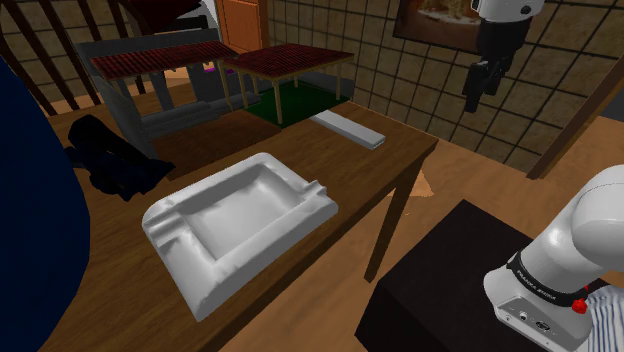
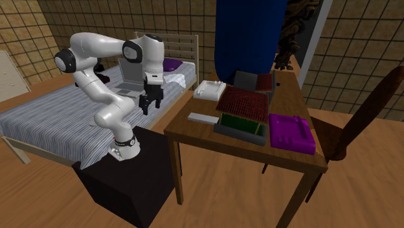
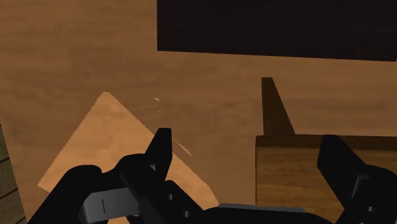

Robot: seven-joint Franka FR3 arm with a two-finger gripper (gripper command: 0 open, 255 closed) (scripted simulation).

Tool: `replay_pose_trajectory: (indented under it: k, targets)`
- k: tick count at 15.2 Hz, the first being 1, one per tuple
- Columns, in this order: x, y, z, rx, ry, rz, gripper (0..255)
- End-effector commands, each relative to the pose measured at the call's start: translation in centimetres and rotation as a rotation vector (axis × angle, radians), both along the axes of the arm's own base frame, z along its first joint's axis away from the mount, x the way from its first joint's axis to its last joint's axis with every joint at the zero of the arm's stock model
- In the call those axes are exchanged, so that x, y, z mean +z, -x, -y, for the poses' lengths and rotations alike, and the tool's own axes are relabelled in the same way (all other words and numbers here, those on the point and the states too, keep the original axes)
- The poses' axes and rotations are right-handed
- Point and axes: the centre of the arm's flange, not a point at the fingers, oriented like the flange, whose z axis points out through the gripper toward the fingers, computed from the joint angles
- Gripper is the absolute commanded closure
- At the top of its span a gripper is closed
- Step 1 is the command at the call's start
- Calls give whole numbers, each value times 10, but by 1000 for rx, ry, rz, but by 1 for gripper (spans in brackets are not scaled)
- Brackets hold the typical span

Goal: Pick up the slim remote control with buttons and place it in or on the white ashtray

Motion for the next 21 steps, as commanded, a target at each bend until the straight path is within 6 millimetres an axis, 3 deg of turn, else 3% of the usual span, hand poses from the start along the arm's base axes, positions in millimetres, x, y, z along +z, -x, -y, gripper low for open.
replay_pose_trajectory:
  k: [1, 21]
  targets:
    - [0, 0, 0, 0, 0, 0, 0]
    - [-58, -187, -142, -56, -136, 79, 0]
